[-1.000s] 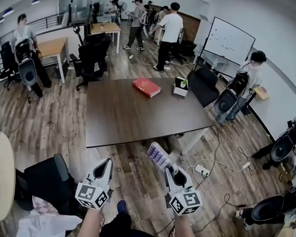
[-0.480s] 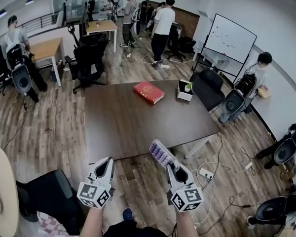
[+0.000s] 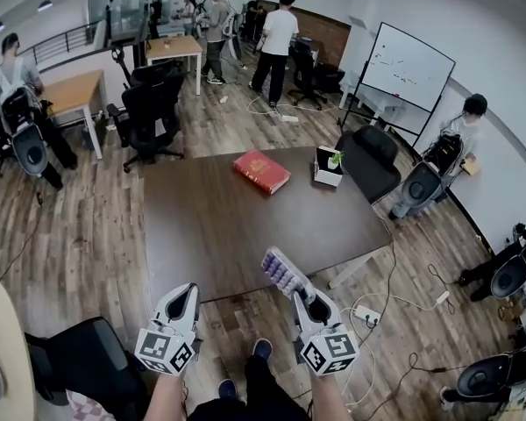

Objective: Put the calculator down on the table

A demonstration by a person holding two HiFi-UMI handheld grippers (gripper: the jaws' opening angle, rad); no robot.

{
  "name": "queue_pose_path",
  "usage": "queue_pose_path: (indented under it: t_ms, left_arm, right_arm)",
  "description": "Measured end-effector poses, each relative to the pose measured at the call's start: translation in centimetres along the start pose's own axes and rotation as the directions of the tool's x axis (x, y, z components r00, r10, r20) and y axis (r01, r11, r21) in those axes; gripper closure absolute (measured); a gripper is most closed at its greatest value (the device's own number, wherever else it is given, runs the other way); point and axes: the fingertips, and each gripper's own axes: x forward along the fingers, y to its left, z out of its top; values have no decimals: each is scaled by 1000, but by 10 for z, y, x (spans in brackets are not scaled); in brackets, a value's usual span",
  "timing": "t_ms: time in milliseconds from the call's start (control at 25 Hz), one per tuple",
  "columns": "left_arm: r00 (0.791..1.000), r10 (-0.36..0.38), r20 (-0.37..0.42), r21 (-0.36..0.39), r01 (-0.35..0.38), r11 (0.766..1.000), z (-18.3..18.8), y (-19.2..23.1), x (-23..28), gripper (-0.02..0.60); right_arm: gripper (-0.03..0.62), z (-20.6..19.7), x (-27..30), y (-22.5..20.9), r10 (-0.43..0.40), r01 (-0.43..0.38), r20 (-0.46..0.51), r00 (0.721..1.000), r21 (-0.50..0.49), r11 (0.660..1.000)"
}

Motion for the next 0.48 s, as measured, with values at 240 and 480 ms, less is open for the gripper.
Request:
queue_pose_path:
  t_ms: [240,480]
  left_arm:
    - [1000,24,4,8,-25,1000,-5,25,54,586]
    - [999,32,19,15,-32,999,-2,40,138,586]
  right_arm:
    - [480,-3,60,-34,25,-25,3,1000,11,1000]
    - [480,10,127,-83,55,-55,5,998,4,998]
